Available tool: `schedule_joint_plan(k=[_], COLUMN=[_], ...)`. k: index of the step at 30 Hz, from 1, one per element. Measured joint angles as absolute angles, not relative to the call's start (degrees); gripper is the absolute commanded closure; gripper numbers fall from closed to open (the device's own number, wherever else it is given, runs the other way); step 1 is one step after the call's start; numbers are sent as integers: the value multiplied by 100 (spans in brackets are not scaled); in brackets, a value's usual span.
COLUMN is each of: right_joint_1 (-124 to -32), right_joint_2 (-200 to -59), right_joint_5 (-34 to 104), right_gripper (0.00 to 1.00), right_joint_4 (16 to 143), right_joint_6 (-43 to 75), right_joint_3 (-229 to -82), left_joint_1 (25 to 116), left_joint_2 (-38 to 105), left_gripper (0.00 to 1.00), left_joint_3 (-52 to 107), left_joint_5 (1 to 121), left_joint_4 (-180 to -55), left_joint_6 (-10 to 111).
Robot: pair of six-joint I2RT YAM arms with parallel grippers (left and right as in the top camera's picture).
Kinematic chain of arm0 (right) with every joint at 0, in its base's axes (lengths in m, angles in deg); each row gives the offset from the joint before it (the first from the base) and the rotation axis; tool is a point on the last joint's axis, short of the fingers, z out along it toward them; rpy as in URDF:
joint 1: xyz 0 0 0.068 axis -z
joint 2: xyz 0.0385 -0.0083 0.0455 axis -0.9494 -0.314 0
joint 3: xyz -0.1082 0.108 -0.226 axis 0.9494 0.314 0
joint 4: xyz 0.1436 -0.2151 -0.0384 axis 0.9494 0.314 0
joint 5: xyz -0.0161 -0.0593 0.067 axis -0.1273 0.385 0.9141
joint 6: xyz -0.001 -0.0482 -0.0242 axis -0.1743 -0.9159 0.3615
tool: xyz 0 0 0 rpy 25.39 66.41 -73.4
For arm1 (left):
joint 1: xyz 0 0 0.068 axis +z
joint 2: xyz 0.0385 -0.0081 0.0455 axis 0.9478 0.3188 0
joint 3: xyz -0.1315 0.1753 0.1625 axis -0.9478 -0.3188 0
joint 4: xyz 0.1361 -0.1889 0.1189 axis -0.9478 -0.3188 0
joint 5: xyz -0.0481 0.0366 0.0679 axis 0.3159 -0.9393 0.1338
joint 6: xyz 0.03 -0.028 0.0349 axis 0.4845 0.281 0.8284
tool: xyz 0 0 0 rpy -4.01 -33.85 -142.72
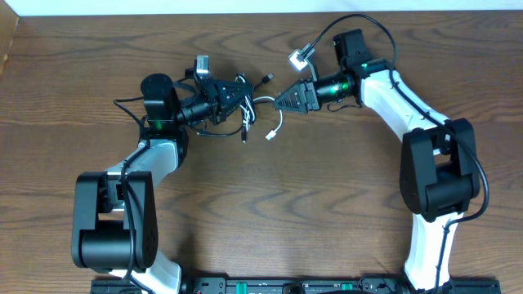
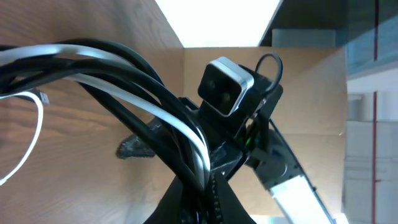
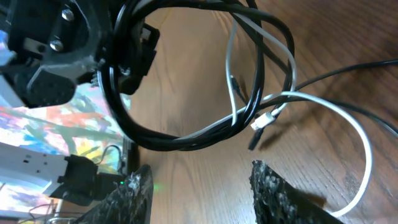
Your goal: Untangle cables
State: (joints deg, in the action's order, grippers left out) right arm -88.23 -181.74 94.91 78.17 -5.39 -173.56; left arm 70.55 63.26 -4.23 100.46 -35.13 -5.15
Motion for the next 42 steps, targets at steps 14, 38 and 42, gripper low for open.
schedule_joint_plan(k=[14,38,42], right_joint_1=[-8902,-8303,-8321], right_joint_2=[-18174,-18174,-18174], right_joint_5=[9139,6702,6625], right_gripper=[45,43,43], right_joint_4=[7833,8364,8375], right_joint_6=[-578,27,34], right_joint_3=[-17356,-17356,-17354], left_joint_1=[7055,6648,6161], left_joint_2=[6326,6317,6284], left_gripper=[92,92,93], left_joint_3=[-423,1896,2407], left_joint_5=[9710,7275,5806], left_joint_4=[-3513,-11451,-11921], left_joint_6=[-2812,1525,2298])
